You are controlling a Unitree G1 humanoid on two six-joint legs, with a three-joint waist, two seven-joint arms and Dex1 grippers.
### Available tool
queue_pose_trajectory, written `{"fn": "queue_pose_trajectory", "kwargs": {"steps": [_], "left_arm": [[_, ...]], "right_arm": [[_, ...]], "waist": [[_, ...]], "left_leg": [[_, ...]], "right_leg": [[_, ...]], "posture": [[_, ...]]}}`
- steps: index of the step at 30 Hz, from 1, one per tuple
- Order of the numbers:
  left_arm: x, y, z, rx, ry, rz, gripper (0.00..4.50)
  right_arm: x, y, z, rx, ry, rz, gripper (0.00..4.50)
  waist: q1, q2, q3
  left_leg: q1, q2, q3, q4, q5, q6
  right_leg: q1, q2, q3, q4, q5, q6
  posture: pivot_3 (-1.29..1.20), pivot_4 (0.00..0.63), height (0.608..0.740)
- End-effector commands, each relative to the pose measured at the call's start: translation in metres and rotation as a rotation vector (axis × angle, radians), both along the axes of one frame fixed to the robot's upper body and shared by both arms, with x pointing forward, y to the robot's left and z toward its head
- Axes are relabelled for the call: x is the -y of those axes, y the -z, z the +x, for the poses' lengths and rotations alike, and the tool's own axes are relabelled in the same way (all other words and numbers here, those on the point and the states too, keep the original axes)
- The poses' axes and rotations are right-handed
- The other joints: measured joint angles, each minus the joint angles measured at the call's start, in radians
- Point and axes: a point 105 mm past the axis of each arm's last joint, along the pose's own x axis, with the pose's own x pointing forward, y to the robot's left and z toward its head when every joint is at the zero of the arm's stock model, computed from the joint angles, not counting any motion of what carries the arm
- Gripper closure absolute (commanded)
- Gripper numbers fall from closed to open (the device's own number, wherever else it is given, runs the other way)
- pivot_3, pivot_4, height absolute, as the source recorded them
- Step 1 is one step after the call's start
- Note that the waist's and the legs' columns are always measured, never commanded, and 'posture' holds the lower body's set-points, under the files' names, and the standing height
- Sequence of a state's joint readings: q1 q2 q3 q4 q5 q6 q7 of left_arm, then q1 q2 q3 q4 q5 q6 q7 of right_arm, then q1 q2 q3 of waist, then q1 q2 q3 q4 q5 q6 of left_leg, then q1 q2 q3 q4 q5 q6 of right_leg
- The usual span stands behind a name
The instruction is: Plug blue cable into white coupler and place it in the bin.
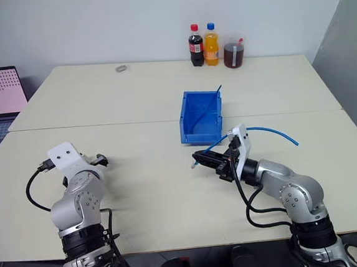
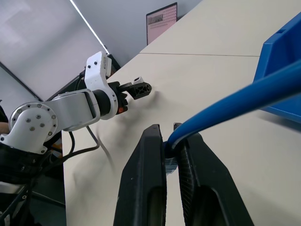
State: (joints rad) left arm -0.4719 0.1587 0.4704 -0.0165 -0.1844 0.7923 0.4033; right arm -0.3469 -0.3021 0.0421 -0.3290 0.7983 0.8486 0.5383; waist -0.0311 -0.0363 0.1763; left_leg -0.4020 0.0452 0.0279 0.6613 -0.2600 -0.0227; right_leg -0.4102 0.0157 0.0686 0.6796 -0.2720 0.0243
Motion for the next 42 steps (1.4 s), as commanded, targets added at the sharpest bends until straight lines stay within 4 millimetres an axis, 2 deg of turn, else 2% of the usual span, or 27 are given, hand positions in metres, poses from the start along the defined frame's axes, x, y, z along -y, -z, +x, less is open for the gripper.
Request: {"fn": "queue_pose_trajectory", "kwargs": {"steps": [1,11,14,20,27,29,35,37,39,41,42], "left_arm": [[-0.012,-0.015,0.006,0.050,-0.027,0.040,0.00],[-0.014,-0.015,0.018,0.064,-0.006,0.044,0.00],[-0.014,-0.014,0.019,0.069,-0.005,0.044,0.45],[-0.020,-0.017,0.021,0.076,-0.013,0.064,1.71],[-0.021,-0.011,0.020,0.060,-0.005,0.078,3.46],[-0.020,-0.010,0.019,0.056,-0.001,0.079,3.72],[-0.017,-0.003,0.010,0.050,0.055,0.085,3.72],[-0.007,-0.008,0.009,0.079,0.156,0.111,3.72],[0.014,-0.010,0.007,0.099,0.325,0.111,3.72],[0.047,-0.006,0.003,0.084,0.571,0.081,3.72],[0.057,-0.004,0.000,0.076,0.648,0.072,3.72]], "right_arm": [[-0.002,-0.013,-0.004,0.058,-0.010,0.008,4.43],[-0.002,-0.013,-0.005,0.055,-0.010,0.006,4.43],[-0.002,-0.013,-0.005,0.054,-0.011,0.006,4.43],[-0.002,-0.012,-0.006,0.052,-0.014,0.007,4.43],[-0.003,-0.012,-0.007,0.049,-0.017,0.005,4.43],[-0.003,-0.012,-0.007,0.049,-0.017,0.005,4.43],[-0.003,-0.012,-0.006,0.053,-0.008,0.007,4.43],[-0.002,-0.012,-0.007,0.055,-0.004,0.007,4.43],[0.000,-0.012,-0.008,0.059,0.005,0.003,4.43],[0.003,-0.010,-0.010,0.074,0.010,-0.023,4.43],[0.003,-0.010,-0.011,0.080,0.011,-0.033,4.43]], "waist": [[0.000,0.000,0.000],[0.000,0.000,0.000],[0.000,0.000,0.000],[0.000,0.000,0.000],[0.000,0.000,0.000],[0.000,0.000,0.000],[-0.001,0.000,0.000],[-0.001,0.000,0.000],[-0.002,0.000,0.000],[-0.001,0.000,0.000],[0.002,0.000,0.000]], "left_leg": [[0.000,0.000,0.000,0.000,0.000,0.000],[0.000,0.000,0.000,0.000,0.000,0.000],[0.000,0.000,0.000,0.000,0.000,0.000],[0.000,0.000,0.000,0.000,0.000,0.000],[0.000,0.000,0.000,0.000,0.000,0.000],[0.000,0.000,0.000,0.000,0.000,0.000],[0.000,0.000,0.001,0.000,0.000,-0.001],[0.000,0.000,0.001,0.000,0.000,-0.001],[0.000,0.000,0.001,-0.001,-0.001,-0.001],[0.000,0.001,0.001,-0.001,-0.001,-0.002],[0.000,0.001,0.001,-0.001,-0.001,-0.002]], "right_leg": [[0.000,0.000,0.000,0.000,0.000,0.000],[0.000,0.000,-0.001,0.000,0.001,-0.001],[0.000,0.000,-0.002,0.000,0.001,-0.001],[0.000,0.000,-0.002,0.000,0.002,-0.003],[0.000,-0.001,-0.002,0.000,0.002,-0.003],[0.000,-0.001,-0.002,0.000,0.002,-0.003],[0.000,-0.001,-0.002,0.000,0.002,-0.003],[0.000,-0.001,-0.002,0.000,0.003,-0.004],[0.000,-0.001,-0.002,0.000,0.003,-0.004],[0.000,-0.001,-0.002,0.000,0.003,-0.004],[0.000,-0.001,-0.002,0.000,0.003,-0.004]], "posture": [[0.00,0.150,0.740],[0.00,0.150,0.740],[0.00,0.150,0.740],[0.00,0.150,0.740],[0.00,0.150,0.740],[0.00,0.150,0.740],[0.00,0.150,0.740],[0.00,0.150,0.740],[0.00,0.150,0.740],[0.00,0.150,0.740],[0.00,0.150,0.740]]}}
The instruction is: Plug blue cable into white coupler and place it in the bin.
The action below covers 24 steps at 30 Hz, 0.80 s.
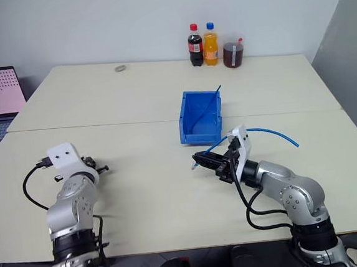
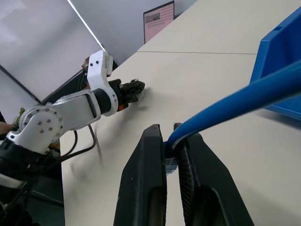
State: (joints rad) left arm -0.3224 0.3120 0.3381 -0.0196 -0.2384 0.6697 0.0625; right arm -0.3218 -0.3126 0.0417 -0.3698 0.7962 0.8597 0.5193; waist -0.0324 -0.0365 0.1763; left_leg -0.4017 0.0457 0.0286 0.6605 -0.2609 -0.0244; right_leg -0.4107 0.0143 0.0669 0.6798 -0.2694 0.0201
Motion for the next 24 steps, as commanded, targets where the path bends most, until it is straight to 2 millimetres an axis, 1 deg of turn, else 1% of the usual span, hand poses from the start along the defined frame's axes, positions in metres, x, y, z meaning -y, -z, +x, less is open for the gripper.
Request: {"fn": "queue_pose_trajectory", "kwargs": {"steps": [1,4,5,6,8,9,10,11,14,18,21,24], "left_arm": [[0.064,-0.009,-0.006,-0.010,0.441,-0.022,3.72],[0.098,-0.012,-0.019,-0.052,0.742,0.033,3.72],[0.103,-0.013,-0.022,-0.060,0.801,0.057,3.72],[0.113,-0.017,-0.026,-0.057,0.913,0.129,3.72],[0.139,-0.025,-0.041,-0.063,1.217,0.271,3.72],[0.148,-0.023,-0.051,-0.093,1.363,0.357,3.72],[0.152,-0.019,-0.059,-0.128,1.470,0.400,3.72],[0.153,-0.016,-0.064,-0.157,1.533,0.423,3.72],[0.155,-0.009,-0.070,-0.204,1.644,0.465,3.72],[0.157,0.001,-0.071,-0.256,1.739,0.536,3.72],[0.162,0.008,-0.066,-0.274,1.769,0.596,3.72],[0.165,0.012,-0.063,-0.280,1.781,0.608,3.72]], "right_arm": [[0.003,-0.011,-0.008,0.081,-0.002,-0.023,4.43],[0.006,-0.009,-0.012,0.095,0.000,-0.050,4.43],[0.006,-0.009,-0.013,0.099,0.000,-0.058,4.43],[0.007,-0.008,-0.015,0.106,-0.003,-0.075,4.43],[0.011,-0.002,-0.021,0.124,-0.005,-0.128,4.43],[0.013,0.001,-0.023,0.133,0.000,-0.152,4.43],[0.015,0.003,-0.024,0.139,0.004,-0.168,4.43],[0.016,0.005,-0.024,0.144,0.008,-0.178,4.43],[0.017,0.008,-0.025,0.157,0.014,-0.200,4.43],[0.018,0.011,-0.026,0.189,0.018,-0.233,4.43],[0.014,0.010,-0.026,0.239,0.010,-0.253,4.43],[0.007,0.010,-0.026,0.275,-0.017,-0.263,4.43]], "waist": [[0.005,0.000,0.000],[0.006,0.000,0.000],[0.004,0.000,0.000],[0.002,0.000,0.000],[0.000,0.000,0.000],[0.000,0.000,0.000],[0.000,0.000,0.000],[0.001,0.001,0.001],[-0.003,0.002,0.001],[-0.003,0.002,0.001],[0.000,0.002,0.001],[0.001,0.002,0.001]], "left_leg": [[0.000,-0.001,-0.001,0.000,0.000,0.000],[0.000,-0.001,-0.001,0.000,0.000,0.000],[0.000,-0.001,-0.001,0.000,0.000,0.000],[0.000,-0.001,-0.001,0.000,0.000,0.000],[0.000,0.000,0.000,0.000,0.000,0.000],[0.000,0.000,0.000,0.000,0.000,0.000],[0.000,0.000,-0.001,-0.001,0.000,0.000],[0.000,0.000,0.000,-0.001,0.000,0.000],[0.001,0.000,0.001,-0.002,0.000,0.000],[0.000,0.001,0.001,-0.001,0.000,0.001],[-0.001,0.000,0.000,-0.001,0.000,0.001],[0.000,0.000,0.001,0.000,0.000,0.001]], "right_leg": [[0.000,0.000,0.000,0.000,0.000,0.000],[0.001,0.000,0.000,0.000,-0.003,0.004],[0.001,0.000,0.000,-0.001,-0.003,0.004],[0.001,0.000,0.000,-0.001,-0.003,0.004],[0.000,0.000,0.001,-0.001,-0.003,0.004],[0.000,0.001,0.001,-0.001,-0.004,0.003],[-0.001,0.001,0.001,-0.001,-0.004,0.002],[-0.001,0.002,0.001,-0.001,-0.005,0.001],[-0.001,0.002,0.002,-0.001,-0.005,0.001],[-0.002,0.002,0.002,0.000,-0.006,0.001],[-0.002,0.003,0.002,0.000,-0.006,0.001],[-0.002,0.003,0.001,0.000,-0.006,0.002]], "posture": [[0.00,0.150,0.740],[0.00,0.150,0.740],[0.00,0.150,0.740],[0.00,0.150,0.740],[0.00,0.150,0.740],[0.00,0.150,0.740],[0.00,0.150,0.740],[0.00,0.150,0.740],[0.00,0.150,0.740],[0.00,0.150,0.740],[0.00,0.150,0.740],[0.00,0.150,0.740]]}}
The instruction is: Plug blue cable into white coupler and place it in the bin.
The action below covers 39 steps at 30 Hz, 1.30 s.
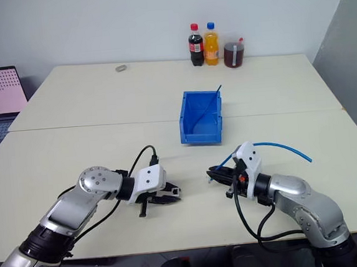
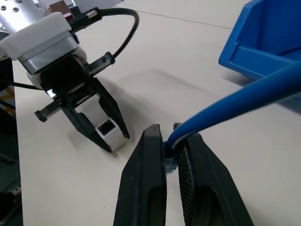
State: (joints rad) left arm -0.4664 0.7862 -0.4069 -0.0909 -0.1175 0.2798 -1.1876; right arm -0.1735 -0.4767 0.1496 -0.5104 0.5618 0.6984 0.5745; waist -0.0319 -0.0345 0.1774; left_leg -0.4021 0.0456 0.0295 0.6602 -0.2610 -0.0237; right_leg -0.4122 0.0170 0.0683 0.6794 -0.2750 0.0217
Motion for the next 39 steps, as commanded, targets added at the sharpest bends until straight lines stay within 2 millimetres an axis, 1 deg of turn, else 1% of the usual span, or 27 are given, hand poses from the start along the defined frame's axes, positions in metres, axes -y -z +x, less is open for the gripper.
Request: {"fn": "queue_pose_trajectory", "kwargs": {"steps": [1,7,10,13,18,25,34,39], "left_arm": [[0.004,0.007,0.001,0.002,0.021,0.024,3.72],[0.004,0.009,-0.002,-0.028,0.031,0.016,3.72],[0.003,0.009,-0.002,-0.042,0.029,0.018,3.72],[0.001,0.010,-0.002,-0.050,0.031,0.024,3.72],[0.002,0.011,-0.001,-0.066,0.030,0.020,3.72],[0.002,0.014,-0.001,-0.074,0.034,0.026,3.72],[0.003,0.018,0.000,-0.089,0.034,0.031,3.72],[0.003,0.019,-0.001,-0.099,0.036,0.032,3.72]], "right_arm": [[-0.013,-0.013,-0.005,0.101,-0.075,-0.003,4.43],[-0.041,-0.012,-0.003,0.151,-0.167,-0.002,4.43],[-0.054,-0.007,0.001,0.186,-0.206,-0.028,4.43],[-0.062,0.000,0.003,0.214,-0.230,-0.052,4.43],[-0.065,0.009,0.007,0.250,-0.229,-0.074,4.43],[-0.071,0.013,0.006,0.269,-0.253,-0.088,4.43],[-0.079,0.010,0.003,0.310,-0.304,-0.114,4.43],[-0.077,0.023,0.001,0.296,-0.319,-0.167,4.43]], "waist": [[0.000,0.000,0.000],[0.001,0.000,0.000],[0.000,0.000,0.000],[0.001,-0.001,0.000],[0.000,-0.001,0.000],[0.000,0.000,-0.001],[0.001,0.000,-0.002],[0.001,0.000,-0.003]], "left_leg": [[0.000,0.000,0.000,0.000,0.000,0.000],[0.000,0.000,-0.001,0.001,0.000,0.000],[0.001,0.000,0.000,0.001,0.000,0.000],[0.001,0.000,-0.001,0.001,0.000,0.000],[0.001,0.000,0.000,0.001,0.000,0.000],[0.001,0.000,-0.001,0.001,0.000,0.000],[0.002,0.000,-0.001,0.002,0.000,0.000],[0.003,0.000,-0.001,0.002,0.000,0.000]], "right_leg": [[0.000,0.000,0.000,0.000,0.000,0.000],[0.001,0.000,0.000,0.000,0.000,0.001],[0.001,0.000,-0.001,0.000,0.000,0.001],[0.001,0.000,-0.001,0.000,0.000,0.001],[0.001,0.000,-0.002,0.001,0.000,0.000],[0.001,0.000,-0.002,0.001,0.000,0.000],[0.003,0.000,-0.002,0.001,0.000,0.000],[0.003,0.000,-0.002,0.001,0.000,0.000]], "posture": [[0.00,0.150,0.740],[0.00,0.150,0.740],[0.00,0.150,0.740],[0.00,0.150,0.740],[0.00,0.150,0.740],[0.00,0.150,0.740],[0.00,0.150,0.740],[0.00,0.150,0.740]]}}
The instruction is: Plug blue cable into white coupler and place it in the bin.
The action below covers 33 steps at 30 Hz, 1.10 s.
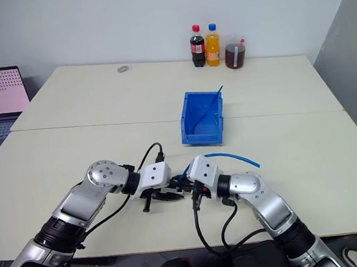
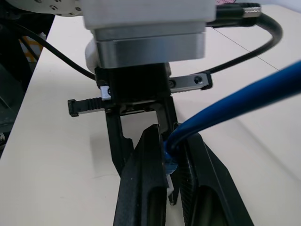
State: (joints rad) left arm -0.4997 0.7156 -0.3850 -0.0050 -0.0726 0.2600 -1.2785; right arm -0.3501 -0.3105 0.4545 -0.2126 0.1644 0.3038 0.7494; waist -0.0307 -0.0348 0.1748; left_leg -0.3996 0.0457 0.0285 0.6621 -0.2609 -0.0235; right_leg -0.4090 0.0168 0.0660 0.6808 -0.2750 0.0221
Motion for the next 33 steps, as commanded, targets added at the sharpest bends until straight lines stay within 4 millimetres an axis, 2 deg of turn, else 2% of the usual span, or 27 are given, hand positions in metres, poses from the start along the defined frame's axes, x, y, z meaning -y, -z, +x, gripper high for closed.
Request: {"fn": "queue_pose_trajectory", "kwargs": {"steps": [1,19,33], "left_arm": [[-0.001,0.016,-0.006,-0.055,0.005,0.039,3.72],[-0.007,0.020,-0.007,-0.059,0.017,0.049,3.72],[-0.003,0.023,-0.007,-0.051,0.022,0.045,3.72]], "right_arm": [[-0.001,0.010,-0.005,0.005,-0.025,-0.053,4.43],[0.012,0.023,-0.001,-0.032,0.011,-0.096,4.43],[0.002,0.020,-0.001,-0.012,-0.025,-0.122,4.43]], "waist": [[0.000,0.000,-0.001],[-0.001,0.001,-0.005],[0.000,0.002,-0.007]], "left_leg": [[0.000,0.000,0.000,0.000,0.000,0.000],[0.002,0.000,0.000,0.000,0.000,0.000],[0.003,0.000,0.000,0.000,0.000,0.000]], "right_leg": [[0.000,0.000,0.000,0.000,0.000,0.000],[0.002,0.000,0.000,0.000,0.000,0.000],[0.002,0.000,0.000,0.001,0.000,0.000]], "posture": [[0.00,0.150,0.740],[0.00,0.150,0.740],[0.00,0.150,0.740]]}}
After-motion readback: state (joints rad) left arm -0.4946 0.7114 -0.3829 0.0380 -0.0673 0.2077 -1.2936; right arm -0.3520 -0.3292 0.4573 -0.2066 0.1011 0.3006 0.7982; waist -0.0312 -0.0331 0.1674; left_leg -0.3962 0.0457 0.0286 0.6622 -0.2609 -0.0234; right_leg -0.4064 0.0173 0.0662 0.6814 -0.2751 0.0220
